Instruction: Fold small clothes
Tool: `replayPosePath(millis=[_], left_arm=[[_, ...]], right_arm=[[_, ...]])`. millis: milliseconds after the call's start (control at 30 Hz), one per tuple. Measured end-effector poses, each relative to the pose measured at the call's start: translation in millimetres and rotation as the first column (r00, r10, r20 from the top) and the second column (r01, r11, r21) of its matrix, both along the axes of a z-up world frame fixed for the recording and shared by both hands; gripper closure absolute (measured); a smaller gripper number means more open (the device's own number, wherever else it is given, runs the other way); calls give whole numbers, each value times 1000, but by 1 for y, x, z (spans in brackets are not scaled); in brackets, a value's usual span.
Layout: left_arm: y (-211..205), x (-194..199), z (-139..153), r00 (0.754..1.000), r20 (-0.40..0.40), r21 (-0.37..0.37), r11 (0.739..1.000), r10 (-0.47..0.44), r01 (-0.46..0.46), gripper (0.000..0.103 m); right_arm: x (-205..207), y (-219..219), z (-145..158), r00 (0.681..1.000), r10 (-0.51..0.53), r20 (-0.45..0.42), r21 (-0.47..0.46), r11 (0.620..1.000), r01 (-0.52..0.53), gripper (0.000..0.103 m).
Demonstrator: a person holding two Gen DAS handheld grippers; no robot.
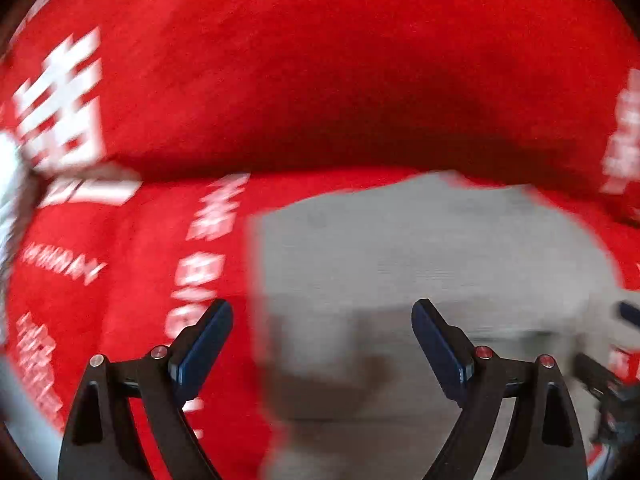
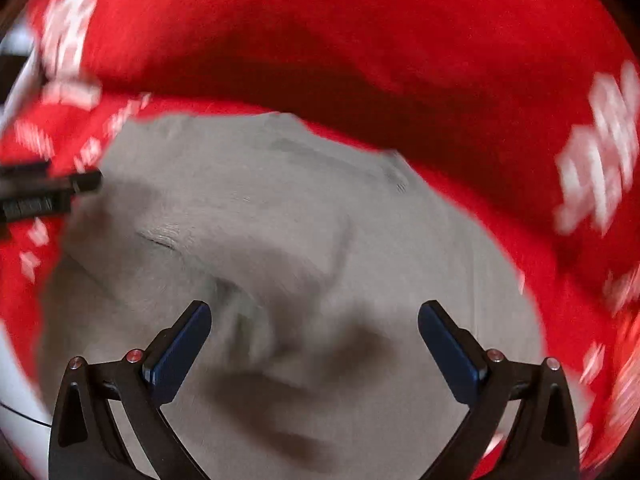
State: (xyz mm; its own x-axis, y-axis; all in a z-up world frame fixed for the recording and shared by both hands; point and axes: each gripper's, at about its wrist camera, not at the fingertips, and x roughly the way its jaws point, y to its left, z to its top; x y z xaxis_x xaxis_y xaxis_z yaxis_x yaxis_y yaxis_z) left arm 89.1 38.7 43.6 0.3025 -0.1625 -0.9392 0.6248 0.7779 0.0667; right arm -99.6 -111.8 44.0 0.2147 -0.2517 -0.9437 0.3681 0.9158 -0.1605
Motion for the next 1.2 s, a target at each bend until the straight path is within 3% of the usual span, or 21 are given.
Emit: replayPosePath(millis=[67, 133, 167, 200, 267, 300, 367, 433, 500, 600, 633, 700, 733, 800, 867, 900, 967, 1100, 1133, 1167, 1200], left_arm=[[14, 12, -20, 996, -39, 46, 996, 75, -73, 12], [24, 16, -37, 990, -77, 61, 992, 114, -109, 12], [19, 10, -41, 991, -81, 67, 992, 110, -105, 12], [21, 5, -45, 991, -78, 67, 993, 105, -100, 12], [25, -1, -44, 993, -61, 49, 994, 101, -98, 12], [26, -2, -44, 993, -63, 48, 994, 100, -97, 12], [24, -3, -45, 992, -73, 41, 995, 99, -96, 12], [23, -2, -45, 992, -88, 34, 996, 90, -88, 12], [19, 8, -49, 992, -99, 31, 997, 78, -75, 12], [16, 19, -54, 990, -124, 29, 997, 68, -65, 12], [17, 29, -59, 988, -138, 22, 998, 66, -64, 12], [16, 39, -55, 986, -159, -3, 998, 56, -57, 12], [15, 45, -54, 985, -161, -12, 998, 54, -57, 12], [12, 61, -53, 982, -183, -28, 998, 49, -55, 12], [8, 74, -58, 972, -232, -34, 998, 47, -56, 12], [5, 79, -61, 966, -253, -31, 998, 44, -53, 12], [0, 84, -66, 964, -264, -27, 999, 30, -38, 12], [-4, 91, -73, 954, -298, -39, 998, 31, -44, 12], [-3, 93, -73, 952, -303, -46, 998, 34, -51, 18], [-3, 94, -73, 952, -306, -56, 997, 32, -52, 32], [-3, 95, -72, 953, -301, -64, 997, 19, -40, 40]], right_arm=[[25, 14, -18, 994, 89, -61, -104, 990, -95, 3], [37, 16, -31, 985, 132, -107, -165, 975, -149, 36], [35, 6, -30, 990, 113, -83, -110, 986, -122, 79], [36, -7, -26, 998, 56, -41, -36, 998, -58, 87], [20, -37, -15, 994, -90, 62, 100, 991, 84, 87], [-1, -63, -8, 962, -230, 144, 232, 953, 194, 87], [-34, -93, -6, 889, -413, 196, 371, 871, 323, 87], [-80, -122, -16, 757, -625, 192, 540, 711, 450, 73], [-113, -131, -23, 648, -746, 156, 645, 573, 505, 29], [-161, -138, -42, 467, -881, 81, 757, 359, 546, 27], [-170, -136, -43, 424, -903, 69, 786, 311, 535, 27], [-174, -126, -42, 390, -920, 40, 821, 253, 511, 27], [-171, -119, -41, 395, -918, 31, 838, 240, 491, 27], [-152, -94, -39, 448, -894, 8, 885, 215, 413, 27], [-122, -53, -46, 523, -852, -21, 924, 183, 336, 27], [-96, -26, -54, 575, -817, -53, 946, 143, 291, 27], [-63, 3, -65, 618, -782, -84, 958, 106, 265, 27], [-2, 38, -83, 619, -780, -94, 970, 67, 233, 27], [3, 41, -84, 615, -783, -96, 969, 67, 237, 27], [4, 44, -82, 610, -786, -99, 968, 67, 243, 29], [-2, 44, -80, 605, -790, -98, 968, 65, 242, 41]])
